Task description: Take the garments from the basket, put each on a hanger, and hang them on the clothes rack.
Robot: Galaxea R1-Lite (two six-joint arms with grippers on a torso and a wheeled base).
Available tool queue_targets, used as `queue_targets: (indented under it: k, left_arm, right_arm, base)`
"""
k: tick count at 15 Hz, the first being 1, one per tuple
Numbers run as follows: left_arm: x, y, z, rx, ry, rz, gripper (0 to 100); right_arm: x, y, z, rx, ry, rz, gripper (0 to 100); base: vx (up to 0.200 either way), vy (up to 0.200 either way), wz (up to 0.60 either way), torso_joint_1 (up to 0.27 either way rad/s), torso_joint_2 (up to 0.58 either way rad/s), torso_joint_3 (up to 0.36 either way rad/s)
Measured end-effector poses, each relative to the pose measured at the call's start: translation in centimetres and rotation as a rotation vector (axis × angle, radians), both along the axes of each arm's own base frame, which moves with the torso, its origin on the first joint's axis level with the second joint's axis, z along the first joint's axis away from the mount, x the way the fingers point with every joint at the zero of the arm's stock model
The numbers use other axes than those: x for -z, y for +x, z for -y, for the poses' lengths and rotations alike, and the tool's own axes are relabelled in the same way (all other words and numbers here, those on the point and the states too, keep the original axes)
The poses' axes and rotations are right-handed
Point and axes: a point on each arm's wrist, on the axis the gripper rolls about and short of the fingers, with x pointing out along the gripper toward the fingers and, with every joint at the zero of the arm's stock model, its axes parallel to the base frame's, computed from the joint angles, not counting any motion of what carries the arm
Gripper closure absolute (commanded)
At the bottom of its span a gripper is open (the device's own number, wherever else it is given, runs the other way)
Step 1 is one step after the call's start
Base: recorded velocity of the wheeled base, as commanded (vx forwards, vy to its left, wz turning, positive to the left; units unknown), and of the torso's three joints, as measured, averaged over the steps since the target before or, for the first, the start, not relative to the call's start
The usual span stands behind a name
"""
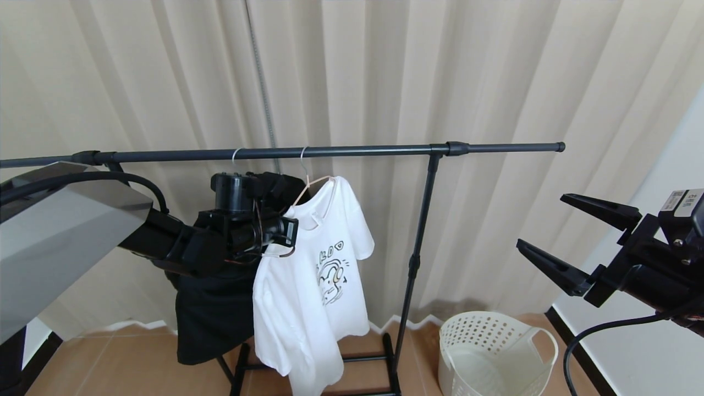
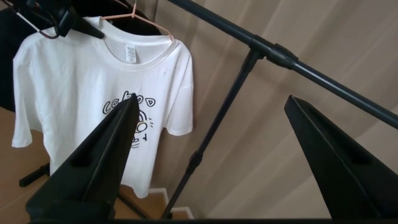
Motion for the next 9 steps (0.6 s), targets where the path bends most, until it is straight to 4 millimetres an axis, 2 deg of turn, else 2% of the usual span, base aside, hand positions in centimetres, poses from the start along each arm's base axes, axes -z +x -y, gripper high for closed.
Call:
queue_targets:
  k: [1,2,9]
  left_arm:
    - [0.04,-0.01,-0.02,0.0,0.0,-0.001,100]
    - [0.09,-0.03,-0.01,0.001,0.0,-0.003,0]
    - [-0.1,-0.31,-0.07,0.0,-0.001,0.013,0]
  right_arm:
    - [0.0,0.0,0.0,0.0,0.0,0.0,0]
    - [0.0,0.0,0.0,0.0,0.0,0.0,0]
    - [-0.02,-0.02,0.0,0.0,0.001,0.001,0]
  base:
    - [0.0,0.0,0.0,0.0,0.0,0.0]
    - [0.0,0.0,0.0,0.0,0.0,0.0]
    - [0.0,0.0,0.0,0.0,0.0,0.0]
